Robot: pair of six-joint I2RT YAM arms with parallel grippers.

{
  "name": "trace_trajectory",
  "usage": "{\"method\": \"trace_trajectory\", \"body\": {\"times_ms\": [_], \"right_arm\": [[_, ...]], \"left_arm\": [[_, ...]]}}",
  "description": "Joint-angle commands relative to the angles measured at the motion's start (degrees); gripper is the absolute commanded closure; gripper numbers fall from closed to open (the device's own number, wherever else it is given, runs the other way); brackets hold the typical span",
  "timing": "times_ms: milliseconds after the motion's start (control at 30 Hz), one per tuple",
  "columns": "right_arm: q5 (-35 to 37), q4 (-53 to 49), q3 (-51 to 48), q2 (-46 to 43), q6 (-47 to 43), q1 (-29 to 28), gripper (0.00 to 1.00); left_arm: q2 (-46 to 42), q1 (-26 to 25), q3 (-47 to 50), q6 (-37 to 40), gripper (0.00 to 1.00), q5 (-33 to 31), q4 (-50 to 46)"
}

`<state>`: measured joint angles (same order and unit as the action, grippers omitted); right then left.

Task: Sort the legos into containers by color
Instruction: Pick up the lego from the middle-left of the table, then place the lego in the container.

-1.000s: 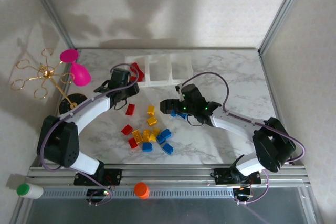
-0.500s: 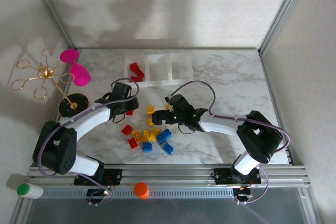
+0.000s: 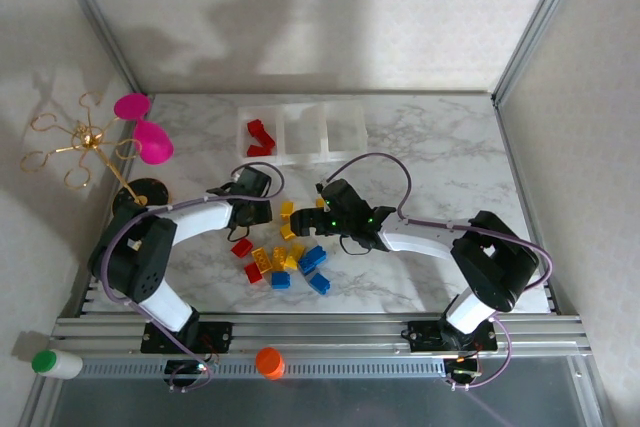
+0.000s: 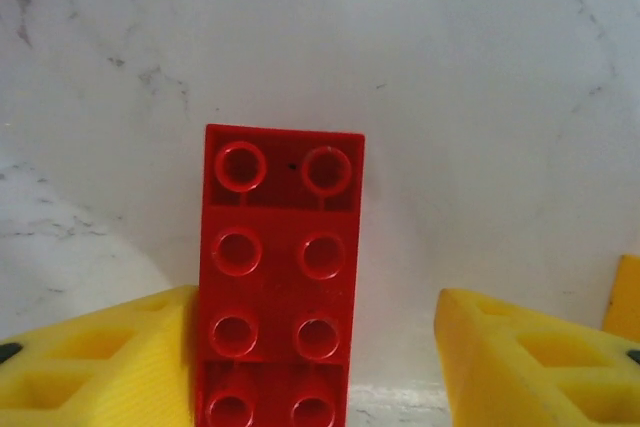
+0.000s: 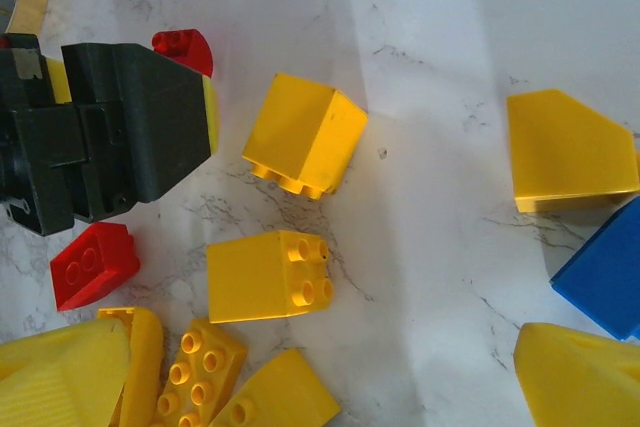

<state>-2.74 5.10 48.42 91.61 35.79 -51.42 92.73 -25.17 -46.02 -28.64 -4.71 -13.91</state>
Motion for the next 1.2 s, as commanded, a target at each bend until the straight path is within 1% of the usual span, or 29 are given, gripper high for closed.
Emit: {"method": "trace_trajectory", "body": {"times_ms": [0,133,300,467,700,900,1033,1167], "right_arm": [[1.3,-0.7,1.2,-1.0,-0.2,-0.5,0.01],[1.8,-0.7,0.9,-1.5,-0.3,-0.5,0.01],[0.2,0.2,0.5,-2.9,0.8,0.0,0.01],[0.4,-0.3,1.3,-4.2,0.5,0.9,0.01],[-0.7,-0.6,2.5,-6.6,-0.5,4.1,0.01],[-1.4,0.5,3.5,-8.2,-0.7,8.7,0.01],[-1.5,0.2,4.3,-8.2,-2.0,10.6,0.01],[-1.8,0.8,4.2,-8.3,-2.2,11.4,0.01]], "left_arm": [[1.1,-0.8,-1.3,-0.5,0.48,-2.9,0.4],[1.5,-0.9,-1.4,-1.0,0.56,-5.2,-0.5],[-0.4,-0.9,-1.4,-1.2,0.62,-5.2,-1.2],[-3.3,-0.9,-2.2,-1.3,0.64,-4.3,-1.7],[-5.9,-0.7,-8.3,-1.3,0.66,-6.1,-3.7],[-0.4,1.3,-18.9,-0.3,0.66,-7.7,-4.8],[6.6,3.3,-26.7,0.1,0.67,-7.6,-5.1],[14.1,4.8,-35.3,2.0,0.67,-9.0,-5.9]]}}
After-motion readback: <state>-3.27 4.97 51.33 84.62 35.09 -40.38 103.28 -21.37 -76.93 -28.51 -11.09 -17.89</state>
